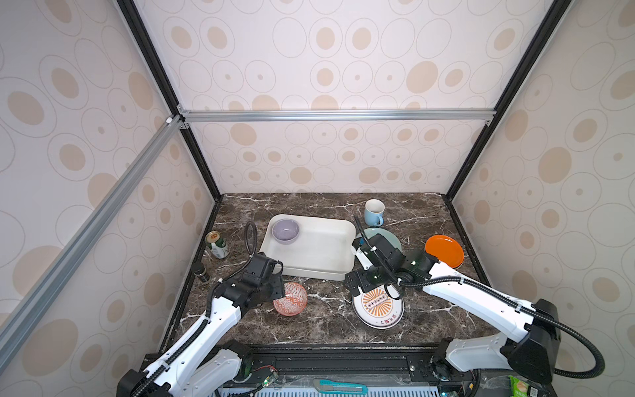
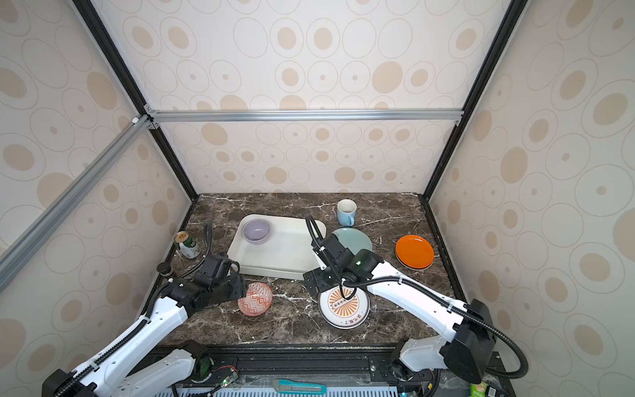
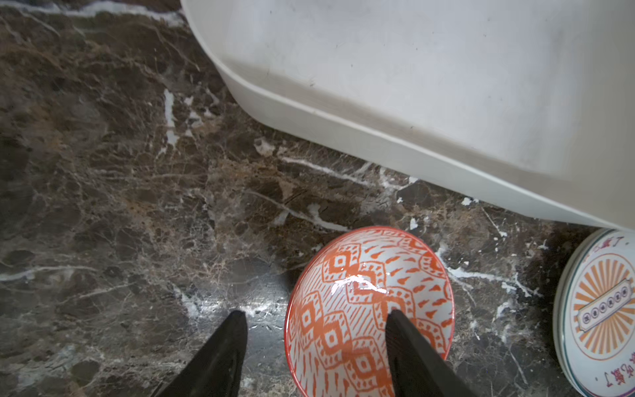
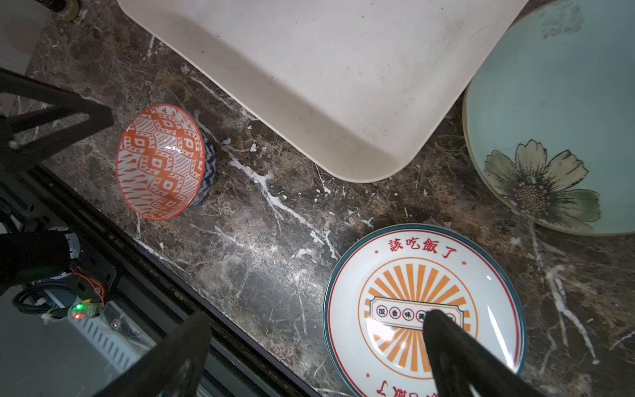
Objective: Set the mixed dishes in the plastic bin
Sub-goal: 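Move the left gripper over the orange-patterned bowl while the right moves over the printed plate, then lower the left gripper and grasp the orange-patterned bowl's rim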
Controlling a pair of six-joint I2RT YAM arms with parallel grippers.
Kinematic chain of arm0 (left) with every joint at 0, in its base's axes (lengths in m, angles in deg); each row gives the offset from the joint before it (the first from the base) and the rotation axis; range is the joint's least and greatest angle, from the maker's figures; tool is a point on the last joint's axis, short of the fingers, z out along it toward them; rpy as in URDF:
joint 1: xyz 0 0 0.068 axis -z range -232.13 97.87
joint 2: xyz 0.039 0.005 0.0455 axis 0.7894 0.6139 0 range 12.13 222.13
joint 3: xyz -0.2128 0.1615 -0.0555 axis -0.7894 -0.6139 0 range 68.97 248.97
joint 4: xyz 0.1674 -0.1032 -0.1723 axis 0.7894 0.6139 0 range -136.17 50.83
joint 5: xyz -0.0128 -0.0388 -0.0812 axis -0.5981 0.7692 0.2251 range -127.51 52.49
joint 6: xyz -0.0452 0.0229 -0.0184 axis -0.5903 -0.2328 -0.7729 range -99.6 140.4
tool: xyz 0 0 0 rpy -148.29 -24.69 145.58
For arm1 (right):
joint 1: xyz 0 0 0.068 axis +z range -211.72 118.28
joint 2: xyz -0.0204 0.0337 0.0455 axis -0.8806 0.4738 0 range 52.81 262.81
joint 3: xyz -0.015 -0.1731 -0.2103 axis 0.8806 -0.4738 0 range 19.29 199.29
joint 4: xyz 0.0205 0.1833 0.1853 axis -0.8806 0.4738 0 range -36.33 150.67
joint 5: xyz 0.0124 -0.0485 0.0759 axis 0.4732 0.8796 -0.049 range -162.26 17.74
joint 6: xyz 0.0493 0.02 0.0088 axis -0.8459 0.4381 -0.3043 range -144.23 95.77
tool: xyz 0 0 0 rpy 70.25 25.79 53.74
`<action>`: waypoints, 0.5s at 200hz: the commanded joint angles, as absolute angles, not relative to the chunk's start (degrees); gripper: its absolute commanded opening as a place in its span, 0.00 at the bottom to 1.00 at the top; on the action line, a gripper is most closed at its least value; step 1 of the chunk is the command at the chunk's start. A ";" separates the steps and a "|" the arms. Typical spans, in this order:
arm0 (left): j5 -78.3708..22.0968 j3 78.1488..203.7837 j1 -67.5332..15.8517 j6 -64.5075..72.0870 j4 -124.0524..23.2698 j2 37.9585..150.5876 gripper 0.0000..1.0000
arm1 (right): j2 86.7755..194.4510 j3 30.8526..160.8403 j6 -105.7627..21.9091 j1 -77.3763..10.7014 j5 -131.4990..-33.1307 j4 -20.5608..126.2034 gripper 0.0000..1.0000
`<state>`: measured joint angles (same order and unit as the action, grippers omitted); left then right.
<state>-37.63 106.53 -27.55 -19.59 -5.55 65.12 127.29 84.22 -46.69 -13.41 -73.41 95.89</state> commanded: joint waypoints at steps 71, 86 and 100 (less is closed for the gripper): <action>-39.26 103.60 -20.48 -28.32 -7.77 71.24 0.62 | 123.33 79.95 -47.08 -13.33 -69.74 94.03 1.00; -40.11 103.72 -20.10 -28.63 -8.02 72.91 0.62 | 124.01 80.11 -46.75 -13.34 -69.41 94.25 1.00; -40.49 103.35 -20.05 -28.89 -8.94 73.68 0.62 | 124.38 80.35 -46.35 -13.45 -69.06 94.71 1.00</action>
